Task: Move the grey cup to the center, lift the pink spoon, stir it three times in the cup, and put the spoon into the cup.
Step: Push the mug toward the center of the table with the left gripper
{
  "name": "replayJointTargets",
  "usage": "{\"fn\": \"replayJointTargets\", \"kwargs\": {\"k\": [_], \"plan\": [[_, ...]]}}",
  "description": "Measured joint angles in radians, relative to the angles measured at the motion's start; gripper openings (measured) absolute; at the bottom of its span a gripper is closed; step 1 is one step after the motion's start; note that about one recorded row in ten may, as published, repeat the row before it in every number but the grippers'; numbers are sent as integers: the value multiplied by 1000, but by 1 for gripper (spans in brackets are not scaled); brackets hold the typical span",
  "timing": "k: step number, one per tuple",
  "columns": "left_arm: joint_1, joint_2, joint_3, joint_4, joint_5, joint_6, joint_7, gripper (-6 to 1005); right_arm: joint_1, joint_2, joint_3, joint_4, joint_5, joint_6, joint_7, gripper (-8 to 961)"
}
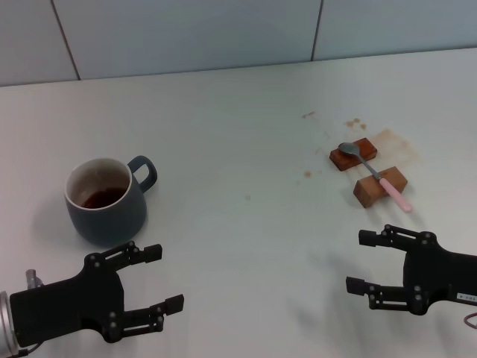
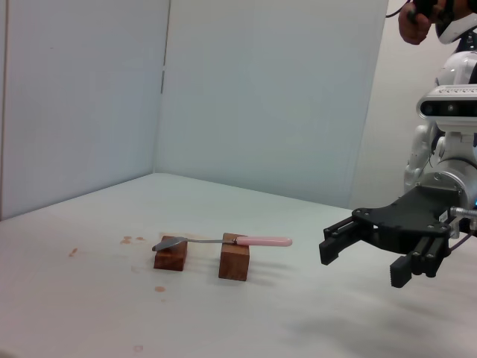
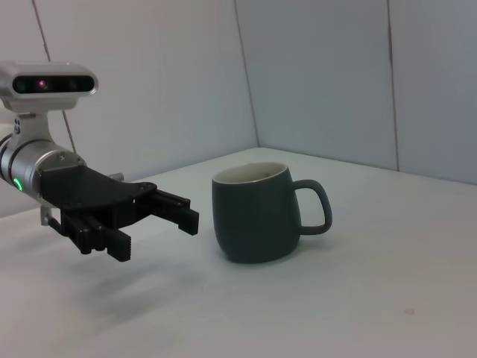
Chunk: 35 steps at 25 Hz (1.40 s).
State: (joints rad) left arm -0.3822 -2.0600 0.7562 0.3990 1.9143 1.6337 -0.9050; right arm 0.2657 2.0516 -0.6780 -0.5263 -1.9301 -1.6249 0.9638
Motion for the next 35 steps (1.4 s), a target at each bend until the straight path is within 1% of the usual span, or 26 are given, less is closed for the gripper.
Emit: {"fn": "replayJointTargets", "kwargs": {"k": [8,20,25,32,35], "plan": [[-1,0,-23,-5,0,-3,0,845,7,1,0,-1,-2,-1,-1,820],[-4,-6,-23,-8,-2,-9,0,842,9,0,0,0,2,-1,-1,820],[-12,-4,-22,-8,-4,-9,-10,841,11,0,0,0,3,-1,-1,820],[-15,-4,-25,-10,-12,-15,-16,675,16,-2,2,0,5,-1,0,820],[-15,-5,-26,-10,-12,-20,-16,508,18,-2,2,0,5,-1,0,820]]}}
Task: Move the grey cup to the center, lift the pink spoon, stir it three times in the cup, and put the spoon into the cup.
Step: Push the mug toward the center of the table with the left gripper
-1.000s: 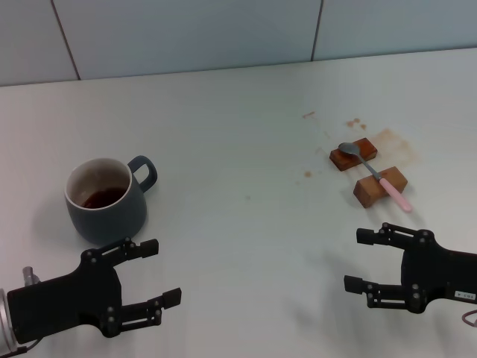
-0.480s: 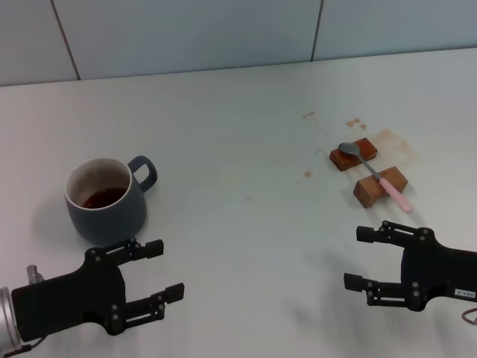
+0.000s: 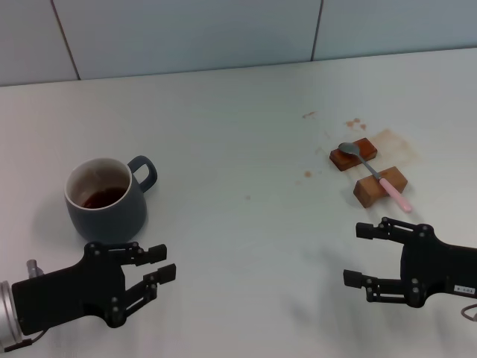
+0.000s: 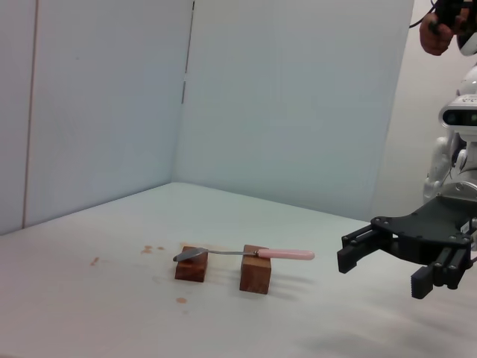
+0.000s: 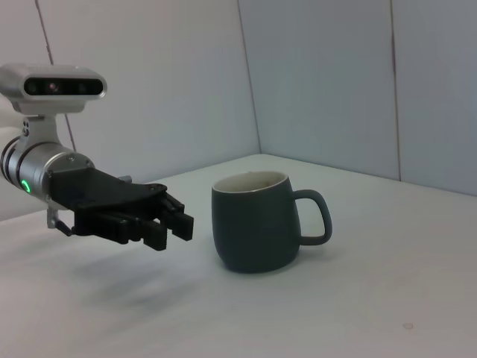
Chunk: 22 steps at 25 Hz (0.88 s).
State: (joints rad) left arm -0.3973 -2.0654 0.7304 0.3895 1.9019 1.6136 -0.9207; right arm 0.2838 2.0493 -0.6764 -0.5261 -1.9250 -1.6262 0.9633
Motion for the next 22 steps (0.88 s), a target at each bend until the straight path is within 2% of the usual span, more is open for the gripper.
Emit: {"fn": "replayJointTargets", "kwargs": {"k": [5,12,15,17,18,19,22], "plan": [[0,-1,0,0,-1,0,1,196,0,0,0,0,0,0,1,820],[3,0,0,3,-58,50,-3,57,0,0,0,0,0,0,3,820],[13,3,-1,10,-193,118,-1,-2,0,1,0,0,0,0,3,820],[18,4,-15,11,-278,126,6,1,0,1,0,0,0,0,3,820],[23,3,-62,8,-340,106,28,2,0,0,0,-1,0,0,4,820],[23,3,-62,8,-340,106,28,3,0,0,0,-1,0,0,4,820],[23,-1,-181,-22,-380,24,125,7,0,-1,0,-1,0,0,6,820]]}}
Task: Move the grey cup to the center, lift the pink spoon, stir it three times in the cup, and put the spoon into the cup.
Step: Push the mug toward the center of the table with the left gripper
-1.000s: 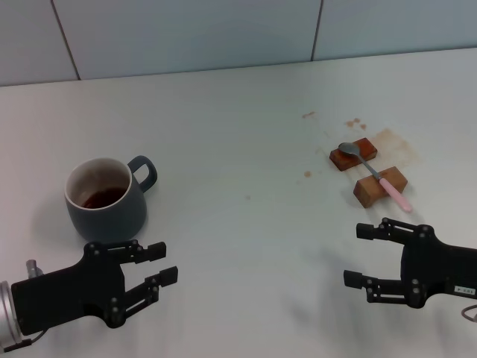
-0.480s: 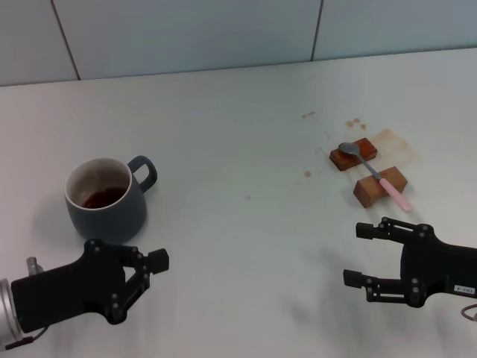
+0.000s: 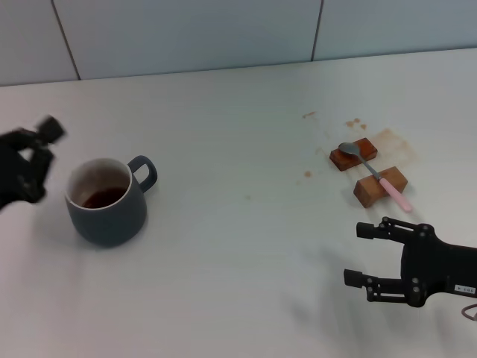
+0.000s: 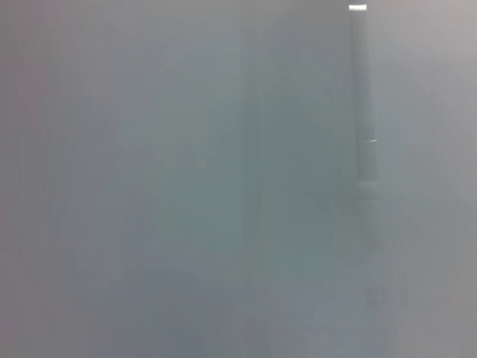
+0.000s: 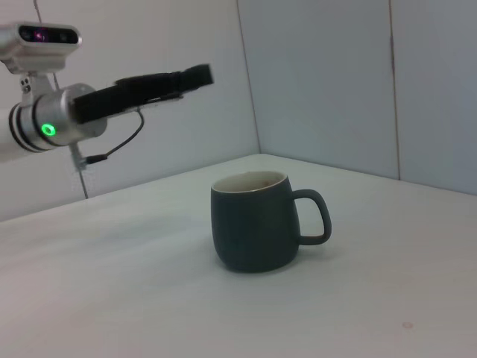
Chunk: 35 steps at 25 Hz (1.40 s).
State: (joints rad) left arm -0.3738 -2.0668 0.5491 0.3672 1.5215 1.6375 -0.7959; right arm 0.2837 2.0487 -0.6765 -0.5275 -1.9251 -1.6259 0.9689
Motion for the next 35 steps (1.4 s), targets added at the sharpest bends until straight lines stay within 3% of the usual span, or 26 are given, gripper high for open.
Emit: {"fn": "replayJointTargets", "kwargs": {"k": [1,8,14,19,25,26,35], "plan": [[-4,0,-63,-25,-7,-69,83,8,0,0,1,0,0,-1,0,820],[-6,-2,-195,-111,-24,-277,431,18,1,-2,8,-3,0,-2,1,820],[-5,-6,-257,-244,-29,-350,840,25,3,-3,11,-3,0,0,3,820],[-5,-9,-286,-349,-44,-369,1070,32,5,-3,11,-3,0,1,3,820],[-12,-11,-351,-439,-55,-392,1198,40,8,-6,11,-3,0,2,3,820],[-20,-12,-404,-503,-55,-414,1269,41,8,-7,11,-3,0,2,4,820],[-35,-12,-473,-621,-54,-456,1321,53,9,-10,12,-3,0,2,4,820]]}}
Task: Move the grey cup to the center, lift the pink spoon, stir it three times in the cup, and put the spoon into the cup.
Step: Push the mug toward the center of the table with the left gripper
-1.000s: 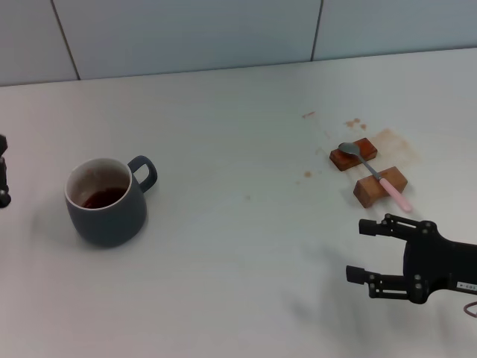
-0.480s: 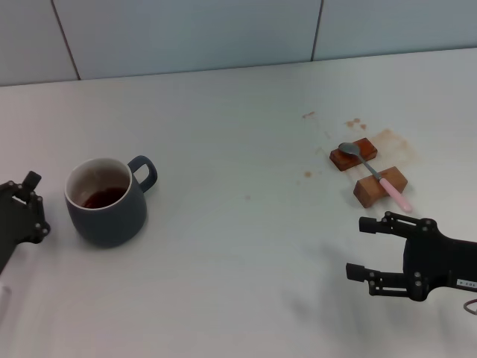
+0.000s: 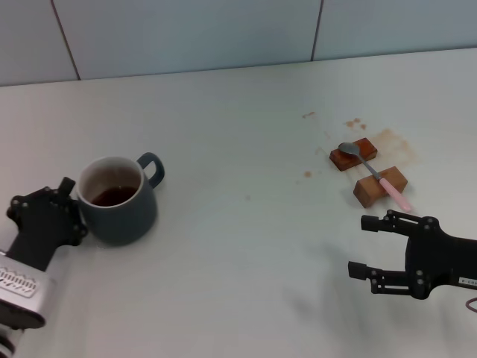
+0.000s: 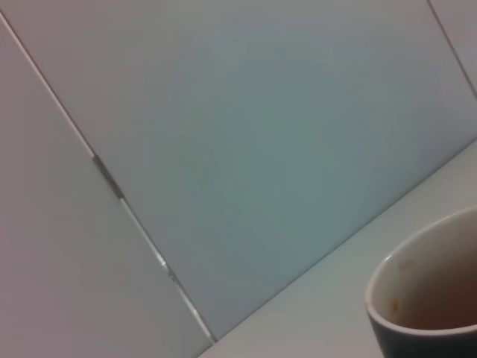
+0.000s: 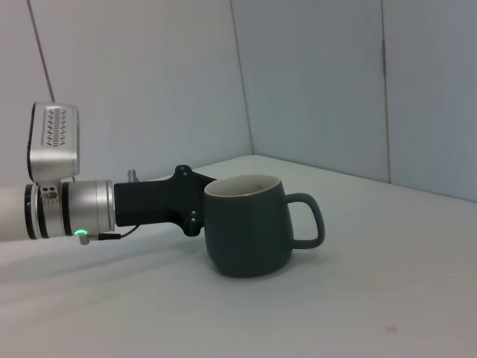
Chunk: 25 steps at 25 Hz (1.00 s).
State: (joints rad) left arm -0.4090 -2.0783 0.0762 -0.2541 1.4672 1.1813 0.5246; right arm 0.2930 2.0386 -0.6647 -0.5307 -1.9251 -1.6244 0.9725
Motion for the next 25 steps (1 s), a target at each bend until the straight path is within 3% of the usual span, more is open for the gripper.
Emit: {"fn": "replayJointTargets", "kwargs": {"k": [8,12,15,18,25], "plan": [[-29,-1,-44,-115,9,-17,64,63,-2,-7,2,0,-2,0,-5,820],[-98,-2,-119,-227,9,-123,142,69,-2,-11,2,0,-3,0,-7,820],[-98,-2,-119,-227,9,-123,142,73,-2,-12,2,0,-5,0,-7,820],[-151,-2,-148,-293,11,-209,168,76,-2,-13,2,0,-6,0,-8,820],[-189,-2,-162,-334,14,-257,168,86,-1,-13,2,-2,-6,0,-16,820]]}}
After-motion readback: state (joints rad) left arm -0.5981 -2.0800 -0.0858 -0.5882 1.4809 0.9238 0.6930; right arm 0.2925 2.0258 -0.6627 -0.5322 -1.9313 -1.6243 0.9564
